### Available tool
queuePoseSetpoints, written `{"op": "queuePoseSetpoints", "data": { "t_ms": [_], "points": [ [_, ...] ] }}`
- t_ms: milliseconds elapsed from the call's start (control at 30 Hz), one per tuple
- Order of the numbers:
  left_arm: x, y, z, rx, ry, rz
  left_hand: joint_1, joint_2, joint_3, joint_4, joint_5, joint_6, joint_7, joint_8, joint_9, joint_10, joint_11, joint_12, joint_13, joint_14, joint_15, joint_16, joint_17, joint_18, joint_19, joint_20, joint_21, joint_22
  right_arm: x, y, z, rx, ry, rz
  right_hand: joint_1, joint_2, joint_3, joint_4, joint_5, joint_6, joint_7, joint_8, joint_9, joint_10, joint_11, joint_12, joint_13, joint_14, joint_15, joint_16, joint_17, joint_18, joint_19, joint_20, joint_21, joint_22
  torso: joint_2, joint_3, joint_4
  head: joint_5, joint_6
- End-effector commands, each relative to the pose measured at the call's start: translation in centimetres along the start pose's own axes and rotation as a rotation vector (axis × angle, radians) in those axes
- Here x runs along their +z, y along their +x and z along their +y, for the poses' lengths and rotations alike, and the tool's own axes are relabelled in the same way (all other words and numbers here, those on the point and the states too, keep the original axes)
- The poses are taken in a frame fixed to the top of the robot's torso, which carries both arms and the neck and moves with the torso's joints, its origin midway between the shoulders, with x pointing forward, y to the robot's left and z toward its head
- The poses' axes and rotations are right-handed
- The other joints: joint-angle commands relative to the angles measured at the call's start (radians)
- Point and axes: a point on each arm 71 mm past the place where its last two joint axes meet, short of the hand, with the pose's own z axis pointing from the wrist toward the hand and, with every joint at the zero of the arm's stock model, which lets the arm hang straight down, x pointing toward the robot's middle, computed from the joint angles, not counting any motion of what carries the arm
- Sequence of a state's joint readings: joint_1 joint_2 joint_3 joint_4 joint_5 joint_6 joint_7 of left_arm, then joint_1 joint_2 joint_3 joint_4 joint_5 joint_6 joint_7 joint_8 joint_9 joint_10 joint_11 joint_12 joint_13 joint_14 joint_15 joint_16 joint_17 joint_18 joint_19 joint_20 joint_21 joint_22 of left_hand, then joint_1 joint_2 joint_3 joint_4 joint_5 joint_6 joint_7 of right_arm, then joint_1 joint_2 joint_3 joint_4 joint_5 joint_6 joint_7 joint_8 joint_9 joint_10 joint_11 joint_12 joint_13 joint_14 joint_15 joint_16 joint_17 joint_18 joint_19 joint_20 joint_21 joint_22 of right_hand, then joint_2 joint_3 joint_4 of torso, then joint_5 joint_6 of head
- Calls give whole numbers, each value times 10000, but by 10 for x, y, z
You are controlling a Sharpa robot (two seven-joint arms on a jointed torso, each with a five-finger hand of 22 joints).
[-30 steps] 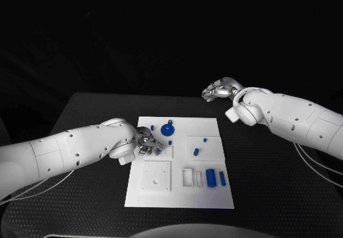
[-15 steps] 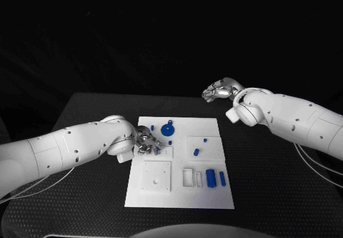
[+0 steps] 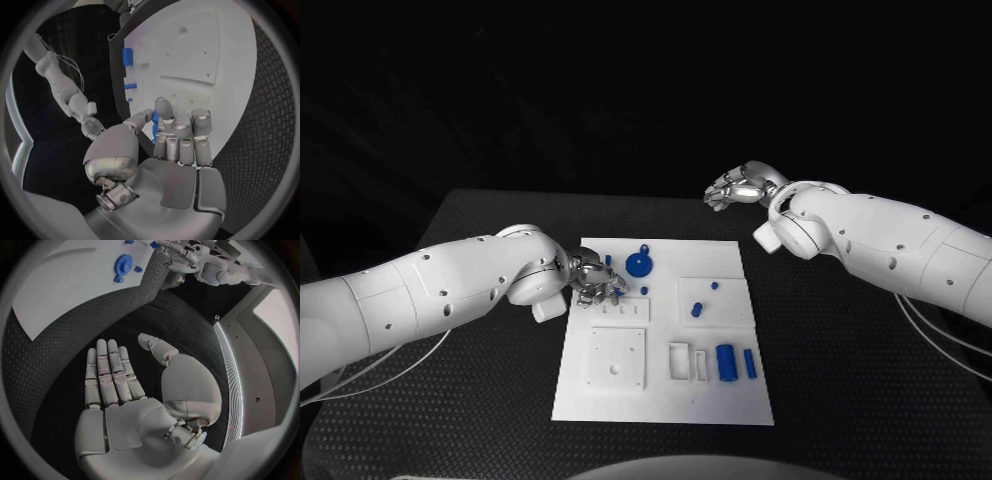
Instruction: Assemble the parts on the task board
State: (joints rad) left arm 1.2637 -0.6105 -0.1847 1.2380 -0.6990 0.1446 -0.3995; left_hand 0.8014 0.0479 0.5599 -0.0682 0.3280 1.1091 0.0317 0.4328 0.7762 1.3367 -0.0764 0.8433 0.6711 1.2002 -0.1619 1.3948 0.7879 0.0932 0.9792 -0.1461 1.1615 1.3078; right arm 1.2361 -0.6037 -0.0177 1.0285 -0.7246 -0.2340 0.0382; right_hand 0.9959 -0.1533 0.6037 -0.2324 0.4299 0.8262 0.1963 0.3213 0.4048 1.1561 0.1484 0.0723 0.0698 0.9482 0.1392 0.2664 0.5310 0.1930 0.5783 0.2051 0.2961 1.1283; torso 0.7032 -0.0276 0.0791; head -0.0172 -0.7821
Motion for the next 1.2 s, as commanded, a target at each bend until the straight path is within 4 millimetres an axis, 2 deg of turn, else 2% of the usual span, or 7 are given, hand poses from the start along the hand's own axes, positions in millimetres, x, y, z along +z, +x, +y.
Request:
{"op": "queuePoseSetpoints", "data": {
  "t_ms": [33, 233, 367, 733, 900, 967, 1200],
  "points": [
    [-2, 1, -5, -1288, 1035, 973, 24, 109, 2036, -1967, 5, -65, -19, -68, 25, -35, 8, -10, 10, 84, -190, 20, -13, -19, -30, -1121, 19, 142, -2, 9, 5, -662, -496, 682, 193, 5, 5, -135, -43, -56, -33, 53, -11, -25, -10, -21, 1, -71, 1, -55, -18, -158, -75, 29, -86, 33, -1, 0, -11, 13, 57],
    [-4, -3, -4, -2340, 1994, 1691, 14, 118, 2050, -1992, -10, -76, -18, -80, 51, -34, 4, 0, 15, 86, -194, 30, -12, -22, -40, -1120, 9, 138, -5, 23, 12, -1343, -1058, 1251, 453, 21, 36, -401, -190, -28, -91, 96, -17, -20, -22, -21, 3, -119, 25, -71, -26, -183, -87, 26, -190, 106, 1, 3, -5, 0, 113],
    [-7, -4, -6, -3014, 2711, 2312, -1, 111, 2052, -2006, -51, -91, -17, -97, 77, -45, -1, 7, 20, 86, -199, 36, -11, -25, -49, -1118, -3, 131, -10, 37, 16, -1922, -1574, 1490, 794, -18, 77, -538, -505, -19, -150, 128, -28, -32, -19, -25, 2, -168, 48, -84, -32, -205, -91, 23, -308, 175, -2, -2, -1, -11, 182],
    [-20, -6, 0, -3483, 4293, 4098, 22, 87, 2068, -2088, -188, -109, -19, -157, 155, -84, -6, 38, 43, 56, -204, 68, 6, -45, -119, -1104, -48, 125, -26, 78, 32, -3116, -3217, 2270, 1643, -147, 99, -573, -1571, -110, -435, 157, -69, -137, 33, -45, 0, -283, 111, -110, -38, -246, -80, 25, -667, 299, 2, -9, -16, -17, 427],
    [-24, -7, 3, -3523, 4674, 4497, 36, 87, 2067, -2097, -236, -117, -12, -195, 184, -123, 1, 41, 51, 12, -199, 75, 14, -62, -169, -1091, -71, 125, -35, 94, 39, -3143, -3734, 2853, 1856, -183, 64, -574, -1842, -158, -452, 162, -91, -312, 53, -52, -5, -536, 208, -224, -81, -311, -197, 45, -912, 329, 1, -11, -13, -35, 507],
    [-25, -8, 4, -3548, 4761, 4583, 38, 87, 2067, -2098, -243, -117, -10, -205, 193, -133, 3, 43, 53, -1, -197, 77, 17, -67, -188, -1087, -81, 125, -38, 98, 41, -3059, -3903, 3014, 1925, -249, 25, -566, -1948, -235, -523, 136, -113, -399, 70, -52, -6, -680, 263, -281, -95, -361, -292, 59, -1036, 354, -4, -9, 0, -40, 526],
    [-27, -8, 5, -3766, 4985, 4920, 47, 81, 2062, -2103, -247, -109, -7, -228, 220, -156, 5, 51, 63, -37, -194, 85, 25, -82, -236, -1076, -100, 128, -48, 112, 50, -2548, -4361, 3381, 2000, -298, -135, -571, -2092, -374, -607, 106, -141, -557, 131, -48, -5, -903, 370, -343, -92, -449, -451, 63, -1256, 441, -6, -15, 5, -24, 606]
  ]
}}
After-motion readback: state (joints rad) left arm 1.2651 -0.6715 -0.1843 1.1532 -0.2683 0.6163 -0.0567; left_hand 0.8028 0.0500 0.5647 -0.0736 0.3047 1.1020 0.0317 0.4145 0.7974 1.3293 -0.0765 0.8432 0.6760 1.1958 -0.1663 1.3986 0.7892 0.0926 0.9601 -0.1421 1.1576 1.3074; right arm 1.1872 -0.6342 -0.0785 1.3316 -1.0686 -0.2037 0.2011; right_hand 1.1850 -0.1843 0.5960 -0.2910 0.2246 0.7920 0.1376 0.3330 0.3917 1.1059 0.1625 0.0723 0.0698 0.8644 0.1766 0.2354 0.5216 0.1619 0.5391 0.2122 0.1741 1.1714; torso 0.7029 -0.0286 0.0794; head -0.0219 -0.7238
